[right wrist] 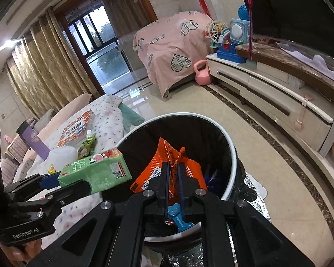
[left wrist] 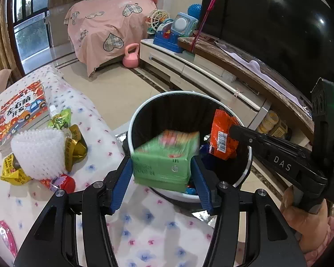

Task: Collect trash
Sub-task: 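Carry milk carton and orange bag over the bin and open both tools, then move both open tools back over the table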

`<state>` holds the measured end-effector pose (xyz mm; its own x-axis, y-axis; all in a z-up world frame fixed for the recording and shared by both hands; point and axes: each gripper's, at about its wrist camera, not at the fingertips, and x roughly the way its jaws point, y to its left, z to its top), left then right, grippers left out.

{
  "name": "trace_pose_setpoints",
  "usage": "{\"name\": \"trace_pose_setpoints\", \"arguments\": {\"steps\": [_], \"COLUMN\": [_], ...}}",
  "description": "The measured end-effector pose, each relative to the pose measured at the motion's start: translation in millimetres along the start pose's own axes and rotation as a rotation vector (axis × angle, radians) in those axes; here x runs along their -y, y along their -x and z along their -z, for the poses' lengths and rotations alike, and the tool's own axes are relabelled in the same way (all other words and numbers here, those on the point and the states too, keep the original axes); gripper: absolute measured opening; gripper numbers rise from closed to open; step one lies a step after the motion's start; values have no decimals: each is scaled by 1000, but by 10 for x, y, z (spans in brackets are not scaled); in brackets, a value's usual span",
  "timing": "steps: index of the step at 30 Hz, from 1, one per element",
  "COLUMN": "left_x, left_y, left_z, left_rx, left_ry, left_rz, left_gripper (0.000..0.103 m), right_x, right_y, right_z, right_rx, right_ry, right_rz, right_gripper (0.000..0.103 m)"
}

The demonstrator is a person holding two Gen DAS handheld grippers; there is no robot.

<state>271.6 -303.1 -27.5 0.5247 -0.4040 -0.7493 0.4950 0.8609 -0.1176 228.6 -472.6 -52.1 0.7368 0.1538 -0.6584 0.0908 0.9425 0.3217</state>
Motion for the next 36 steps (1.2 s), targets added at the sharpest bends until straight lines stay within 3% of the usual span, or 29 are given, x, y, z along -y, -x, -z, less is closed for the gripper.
{"name": "trace_pose_setpoints", "arguments": {"steps": [3,4,5,6,10,13,29,36], "left_x": [5,5,4,-3,-85,-195,-823,-1173], "left_y": [2,18,28,50,150,255,757,908], "left_z": [1,8,12,24,95,199,861,1196], "left_rx": [0,5,6,9,19,24,33,22], "left_ry": [7,8,8,11,40,69,214,290], "left_rz": [1,1,3,3,4,0,-65,-122], "left_gripper": [67,67,67,67,68,69,69,70], "right_x": [23,39,46,54,45,-15,-669,-997], "right_y": [13,32,44,60,125,203,327,157], "right_z": [-12,-12,-9,-6,8,46,355,575], "right_rx": [1,4,7,11,21,43,61,6], "right_ry": [-9,-17,-24,-28,-38,-35,10,52], "right_rz": [3,-2,-8,-11,-26,-36,-136,-183], "right_gripper": [15,21,36,44,53,68,91,92]}}
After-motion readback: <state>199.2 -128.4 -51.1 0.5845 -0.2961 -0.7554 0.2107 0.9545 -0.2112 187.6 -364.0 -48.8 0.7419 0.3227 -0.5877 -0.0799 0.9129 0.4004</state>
